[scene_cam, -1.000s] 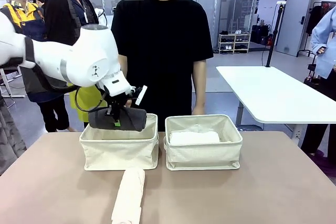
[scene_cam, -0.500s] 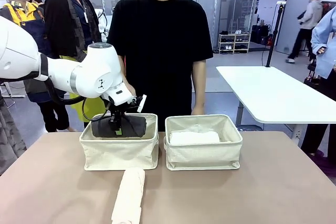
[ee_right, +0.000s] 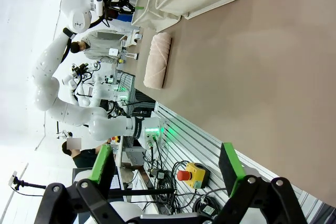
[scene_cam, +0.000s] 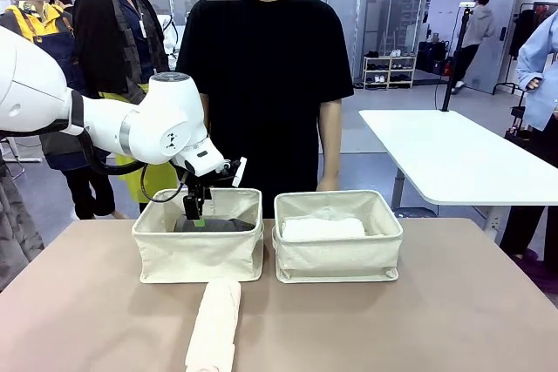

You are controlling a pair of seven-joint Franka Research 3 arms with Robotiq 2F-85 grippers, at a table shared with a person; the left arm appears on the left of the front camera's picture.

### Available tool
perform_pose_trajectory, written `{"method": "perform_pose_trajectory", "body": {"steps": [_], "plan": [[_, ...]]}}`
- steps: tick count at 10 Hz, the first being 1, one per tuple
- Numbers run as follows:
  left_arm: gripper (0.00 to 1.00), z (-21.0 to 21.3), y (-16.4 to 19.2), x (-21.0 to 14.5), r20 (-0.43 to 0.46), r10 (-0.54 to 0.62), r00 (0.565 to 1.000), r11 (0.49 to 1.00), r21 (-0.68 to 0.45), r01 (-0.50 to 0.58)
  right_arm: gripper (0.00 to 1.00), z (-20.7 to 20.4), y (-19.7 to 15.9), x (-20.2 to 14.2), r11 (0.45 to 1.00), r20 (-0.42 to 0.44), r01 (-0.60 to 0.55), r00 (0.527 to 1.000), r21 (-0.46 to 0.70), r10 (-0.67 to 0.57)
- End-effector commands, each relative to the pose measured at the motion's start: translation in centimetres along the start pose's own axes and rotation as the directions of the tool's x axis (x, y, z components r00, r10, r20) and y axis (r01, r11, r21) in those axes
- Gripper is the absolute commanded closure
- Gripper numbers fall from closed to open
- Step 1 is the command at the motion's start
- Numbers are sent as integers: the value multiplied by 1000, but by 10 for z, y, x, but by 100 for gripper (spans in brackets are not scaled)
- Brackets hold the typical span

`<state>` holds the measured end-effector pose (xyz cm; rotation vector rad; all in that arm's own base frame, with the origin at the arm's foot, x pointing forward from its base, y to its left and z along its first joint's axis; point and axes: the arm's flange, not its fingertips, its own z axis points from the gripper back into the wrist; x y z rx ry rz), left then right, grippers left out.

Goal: Divide the towels into two baskets.
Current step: Pick up one hotel-folded towel from the bottom of the table and place it in the Fabric basket indicated by the person.

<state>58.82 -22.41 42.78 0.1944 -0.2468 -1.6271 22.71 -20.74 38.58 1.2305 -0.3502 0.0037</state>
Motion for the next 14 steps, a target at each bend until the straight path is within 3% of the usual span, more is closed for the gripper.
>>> {"method": "perform_pose_trajectory", "body": {"steps": [1,12,14], "plan": [[0,-1,0,-1,-3,-4,1000,1000,-6,4,0,1,3,-1,1000,9,-11,1000,10,11],[0,0,-1,2,2,-3,1000,1000,-3,3,0,1,3,-1,1000,9,-11,1000,10,11],[0,44,0,-23,123,186,975,978,-120,-172,0,1,3,-1,1000,9,-11,1000,10,11]]}}
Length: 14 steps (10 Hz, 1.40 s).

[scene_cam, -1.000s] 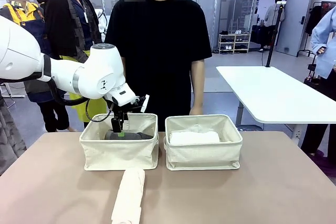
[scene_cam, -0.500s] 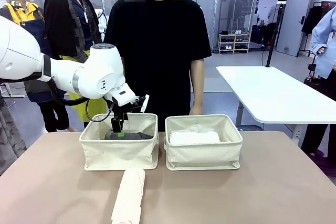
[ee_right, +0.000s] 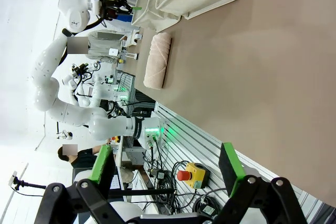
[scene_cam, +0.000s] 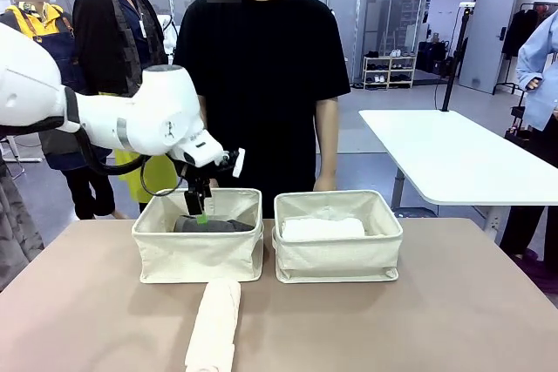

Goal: Divide the towels into two baskets.
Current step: Pick up one hotel-folded towel from the bottom of the table and place it in the Fabric basket indicated by the person.

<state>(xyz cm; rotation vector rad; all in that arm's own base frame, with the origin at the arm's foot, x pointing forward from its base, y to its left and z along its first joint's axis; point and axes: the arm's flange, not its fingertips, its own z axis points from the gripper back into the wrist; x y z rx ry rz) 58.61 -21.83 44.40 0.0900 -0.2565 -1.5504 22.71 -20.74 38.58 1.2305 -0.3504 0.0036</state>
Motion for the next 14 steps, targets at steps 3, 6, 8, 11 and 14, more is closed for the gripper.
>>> {"method": "perform_pose_trajectory", "body": {"steps": [3,6,8,11,14], "plan": [[0,92,-60,-87,252,296,921,898,-402,-179,0,1,3,-1,1000,9,-11,1000,10,11],[0,136,-121,-184,362,535,763,790,-535,-300,0,1,3,-1,1000,9,-11,1000,10,11],[0,143,-176,-278,346,667,660,695,-608,-384,0,1,3,-1,1000,9,-11,1000,10,11],[0,124,-257,-416,523,818,238,565,-658,-497,0,1,3,-1,1000,9,-11,1000,10,11],[0,83,-321,-475,458,888,35,379,-689,-618,0,1,3,-1,1000,9,-11,1000,10,11]]}}
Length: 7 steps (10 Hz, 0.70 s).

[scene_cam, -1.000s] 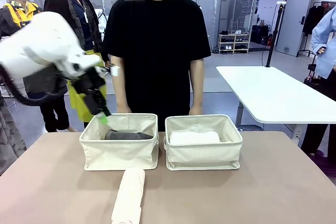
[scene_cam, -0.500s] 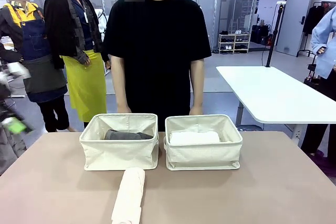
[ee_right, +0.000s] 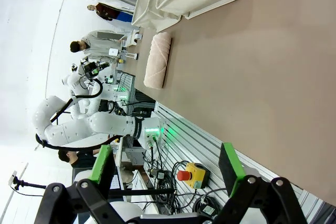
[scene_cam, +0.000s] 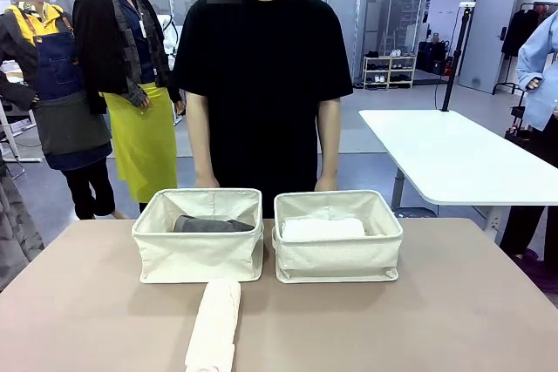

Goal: Divide the towels into two baskets.
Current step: Pick up one hotel-folded towel from the bottom of the table and place it in the Fabric basket indicated by the person.

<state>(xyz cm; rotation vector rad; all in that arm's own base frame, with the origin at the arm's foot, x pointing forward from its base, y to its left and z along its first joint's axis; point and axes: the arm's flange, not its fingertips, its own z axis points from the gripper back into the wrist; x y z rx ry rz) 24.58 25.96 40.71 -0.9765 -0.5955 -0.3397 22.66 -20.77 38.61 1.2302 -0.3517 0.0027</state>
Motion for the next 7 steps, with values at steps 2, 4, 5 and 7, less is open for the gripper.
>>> {"method": "perform_pose_trajectory", "body": {"steps": [2,4,5,7], "plan": [[0,7,10,-1,100,32,995,995,91,-41,0,1,3,-1,1000,7,-11,1000,11,11],[0,10,11,-14,64,43,997,998,46,-46,0,1,3,-1,1000,7,-11,1000,11,11],[0,10,11,-14,64,43,997,998,46,-46,0,1,3,-1,1000,7,-11,1000,11,11],[0,10,11,-14,64,43,997,998,46,-46,0,1,3,-1,1000,7,-11,1000,11,11]]}}
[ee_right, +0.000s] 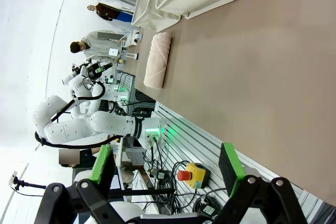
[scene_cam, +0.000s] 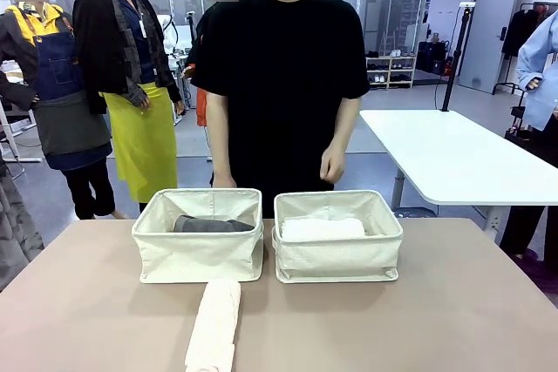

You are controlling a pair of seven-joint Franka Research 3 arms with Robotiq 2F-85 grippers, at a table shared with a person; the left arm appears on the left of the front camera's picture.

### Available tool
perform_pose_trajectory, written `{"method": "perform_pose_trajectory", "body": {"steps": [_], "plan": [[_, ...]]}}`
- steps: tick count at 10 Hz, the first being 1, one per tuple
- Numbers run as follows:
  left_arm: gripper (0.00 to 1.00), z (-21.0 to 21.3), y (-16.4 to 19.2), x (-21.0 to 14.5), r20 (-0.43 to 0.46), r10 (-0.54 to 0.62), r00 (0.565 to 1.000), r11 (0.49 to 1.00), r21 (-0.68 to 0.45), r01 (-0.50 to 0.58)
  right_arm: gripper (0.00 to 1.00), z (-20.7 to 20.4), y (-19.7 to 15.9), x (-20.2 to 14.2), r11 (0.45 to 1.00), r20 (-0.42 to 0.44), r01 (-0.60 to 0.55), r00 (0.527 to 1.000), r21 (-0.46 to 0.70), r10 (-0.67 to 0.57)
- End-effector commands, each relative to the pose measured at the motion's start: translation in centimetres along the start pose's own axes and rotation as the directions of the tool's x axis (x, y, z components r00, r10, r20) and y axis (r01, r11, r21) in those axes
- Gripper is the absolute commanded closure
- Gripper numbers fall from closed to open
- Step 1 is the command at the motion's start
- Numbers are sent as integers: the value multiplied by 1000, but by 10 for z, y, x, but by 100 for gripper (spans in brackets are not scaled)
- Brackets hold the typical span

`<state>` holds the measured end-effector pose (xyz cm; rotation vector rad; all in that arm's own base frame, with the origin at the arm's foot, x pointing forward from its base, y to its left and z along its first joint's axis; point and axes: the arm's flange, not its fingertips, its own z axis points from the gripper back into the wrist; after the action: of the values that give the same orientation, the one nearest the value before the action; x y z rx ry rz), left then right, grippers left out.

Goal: Divide the towels into two baskets.
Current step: Pick up one hotel-folded towel from the bottom of the table and place it in the Fabric basket indicated by the person.

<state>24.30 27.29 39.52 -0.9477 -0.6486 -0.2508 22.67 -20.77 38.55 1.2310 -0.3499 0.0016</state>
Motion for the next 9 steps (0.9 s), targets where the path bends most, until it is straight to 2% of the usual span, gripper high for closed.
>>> {"method": "perform_pose_trajectory", "body": {"steps": [1,9], "plan": [[0,3,-3,-4,-11,5,1000,1000,-9,-5,0,1,3,-1,1000,8,-13,1000,10,12],[0,3,-3,-4,-11,5,1000,1000,-9,-5,0,1,3,-1,1000,8,-13,1000,10,12]]}}
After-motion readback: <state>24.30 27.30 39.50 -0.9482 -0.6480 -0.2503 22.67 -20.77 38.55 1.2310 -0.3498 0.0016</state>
